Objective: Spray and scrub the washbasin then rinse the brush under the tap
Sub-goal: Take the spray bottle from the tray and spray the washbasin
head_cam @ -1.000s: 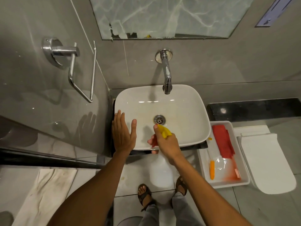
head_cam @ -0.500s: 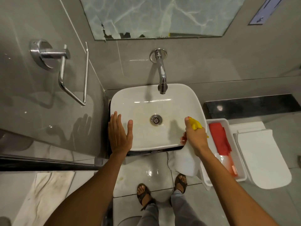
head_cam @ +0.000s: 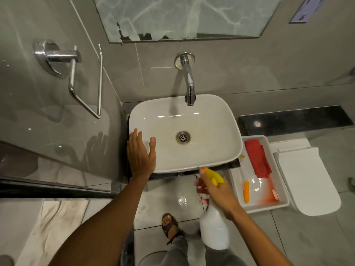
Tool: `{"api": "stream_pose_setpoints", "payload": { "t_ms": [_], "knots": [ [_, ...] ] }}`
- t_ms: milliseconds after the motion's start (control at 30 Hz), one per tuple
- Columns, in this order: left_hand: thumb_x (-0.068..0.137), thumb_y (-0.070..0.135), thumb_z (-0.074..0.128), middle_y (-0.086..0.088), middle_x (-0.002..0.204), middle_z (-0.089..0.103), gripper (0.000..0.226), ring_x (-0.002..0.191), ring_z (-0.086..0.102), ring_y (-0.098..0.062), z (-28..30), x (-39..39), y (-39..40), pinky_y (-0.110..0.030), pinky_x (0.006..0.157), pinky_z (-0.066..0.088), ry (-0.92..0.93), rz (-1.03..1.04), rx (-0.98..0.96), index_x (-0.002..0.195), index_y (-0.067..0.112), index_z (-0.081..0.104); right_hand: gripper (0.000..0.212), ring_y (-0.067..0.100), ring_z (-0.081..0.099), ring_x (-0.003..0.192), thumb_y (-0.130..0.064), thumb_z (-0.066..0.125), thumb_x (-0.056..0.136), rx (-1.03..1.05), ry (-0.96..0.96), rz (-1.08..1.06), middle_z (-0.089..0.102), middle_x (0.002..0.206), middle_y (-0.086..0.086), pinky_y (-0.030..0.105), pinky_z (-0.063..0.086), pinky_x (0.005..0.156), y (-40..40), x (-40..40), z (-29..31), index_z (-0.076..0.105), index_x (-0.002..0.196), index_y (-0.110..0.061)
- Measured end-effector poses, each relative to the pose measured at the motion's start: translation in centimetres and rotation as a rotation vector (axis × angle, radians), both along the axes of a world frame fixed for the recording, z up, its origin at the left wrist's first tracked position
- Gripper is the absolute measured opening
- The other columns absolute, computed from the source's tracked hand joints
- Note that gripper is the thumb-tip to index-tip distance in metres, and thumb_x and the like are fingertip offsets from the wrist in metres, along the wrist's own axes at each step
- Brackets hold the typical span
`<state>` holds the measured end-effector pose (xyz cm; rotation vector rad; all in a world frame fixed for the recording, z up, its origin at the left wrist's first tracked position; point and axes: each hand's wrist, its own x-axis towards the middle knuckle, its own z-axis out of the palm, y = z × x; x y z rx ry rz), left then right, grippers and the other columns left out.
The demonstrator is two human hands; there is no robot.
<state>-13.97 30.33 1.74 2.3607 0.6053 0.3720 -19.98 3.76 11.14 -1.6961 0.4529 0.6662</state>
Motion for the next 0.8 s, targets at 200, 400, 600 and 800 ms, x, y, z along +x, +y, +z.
{"api": "stream_pose_setpoints", "payload": {
  "t_ms": [200, 400, 600, 800],
  "knots": [
    [0.107, 0.062, 0.034, -0.009, 0.172, 0.041, 0.075, 0.160, 0.038, -0.031, 0.0, 0.1, 0.0, -0.054, 0.128, 0.037, -0.010, 0.015, -0.018, 0.157, 0.009, 0.050, 0.044, 0.035, 0.074, 0.059, -0.069, 0.060, 0.091, -0.047, -0.090, 0.088, 0.067, 0.057, 0.010, 0.045, 0.061, 0.063, 5.9, 0.6, 0.6, 0.072, 0.089, -0.026],
    [0.106, 0.066, 0.032, -0.008, 0.173, 0.040, 0.077, 0.159, 0.039, -0.031, -0.1, 0.1, 0.0, -0.054, 0.128, 0.038, -0.020, 0.019, -0.029, 0.158, 0.010, 0.048, 0.056, 0.027, 0.081, 0.075, -0.075, 0.059, 0.086, -0.062, -0.056, 0.142, 0.080, 0.070, 0.003, 0.048, 0.067, 0.070, 9.3, 5.3, 2.1, 0.076, 0.090, -0.022],
    [0.103, 0.077, 0.020, -0.006, 0.173, 0.039, 0.089, 0.160, 0.038, -0.030, -0.2, 0.2, 0.2, -0.052, 0.129, 0.037, -0.009, 0.023, -0.021, 0.158, 0.012, 0.048, 0.048, 0.027, 0.077, 0.072, -0.063, 0.064, 0.091, -0.079, -0.109, -0.008, 0.080, 0.078, 0.008, 0.053, 0.066, 0.065, 9.4, 10.2, 2.6, 0.077, 0.091, -0.017],
    [0.103, 0.078, 0.018, -0.005, 0.175, 0.036, 0.090, 0.161, 0.036, -0.029, -0.3, 0.2, 0.2, -0.053, 0.129, 0.036, 0.011, 0.016, -0.028, 0.159, 0.014, 0.047, 0.046, 0.037, 0.080, 0.071, -0.062, 0.060, 0.095, -0.199, -0.164, -0.193, 0.077, 0.070, 0.014, 0.054, 0.066, 0.075, 5.2, 13.0, 2.2, 0.071, 0.079, -0.019]
  ]
}}
